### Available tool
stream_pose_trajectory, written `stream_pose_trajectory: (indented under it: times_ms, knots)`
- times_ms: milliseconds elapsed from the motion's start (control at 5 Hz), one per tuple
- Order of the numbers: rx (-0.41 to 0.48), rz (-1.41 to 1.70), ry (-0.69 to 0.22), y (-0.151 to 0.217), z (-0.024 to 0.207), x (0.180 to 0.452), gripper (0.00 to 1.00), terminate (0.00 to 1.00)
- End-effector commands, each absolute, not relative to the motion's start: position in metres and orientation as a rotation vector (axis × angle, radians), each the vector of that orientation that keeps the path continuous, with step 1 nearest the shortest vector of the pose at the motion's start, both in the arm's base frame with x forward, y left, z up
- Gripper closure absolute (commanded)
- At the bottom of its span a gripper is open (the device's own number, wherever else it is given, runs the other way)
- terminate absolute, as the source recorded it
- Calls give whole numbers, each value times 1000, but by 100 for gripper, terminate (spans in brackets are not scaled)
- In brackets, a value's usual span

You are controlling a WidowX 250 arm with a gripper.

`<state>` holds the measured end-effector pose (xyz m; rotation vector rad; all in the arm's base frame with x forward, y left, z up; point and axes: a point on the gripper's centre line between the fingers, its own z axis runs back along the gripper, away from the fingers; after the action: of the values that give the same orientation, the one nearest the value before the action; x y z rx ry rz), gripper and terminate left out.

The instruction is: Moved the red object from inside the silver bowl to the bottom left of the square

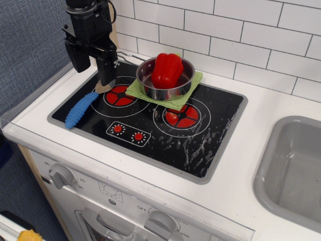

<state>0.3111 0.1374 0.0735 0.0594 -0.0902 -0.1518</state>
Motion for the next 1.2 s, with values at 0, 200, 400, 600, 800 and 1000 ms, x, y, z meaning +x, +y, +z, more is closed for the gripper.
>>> stream_pose_trajectory:
  times_ms: [0, 200, 400, 600, 800, 1000]
  knots:
    - [59, -152, -90, 137, 74, 311, 0, 0]
    - [52, -167, -128, 112, 84, 338, 0, 0]
    - [52, -191, -171, 88, 97, 361, 0, 0]
    - [-8, -140, -181, 67, 96, 387, 0, 0]
    - [-29, -103, -129, 58, 76, 402, 0, 0]
    - [-25, -65, -60, 62, 51, 401, 0, 0]
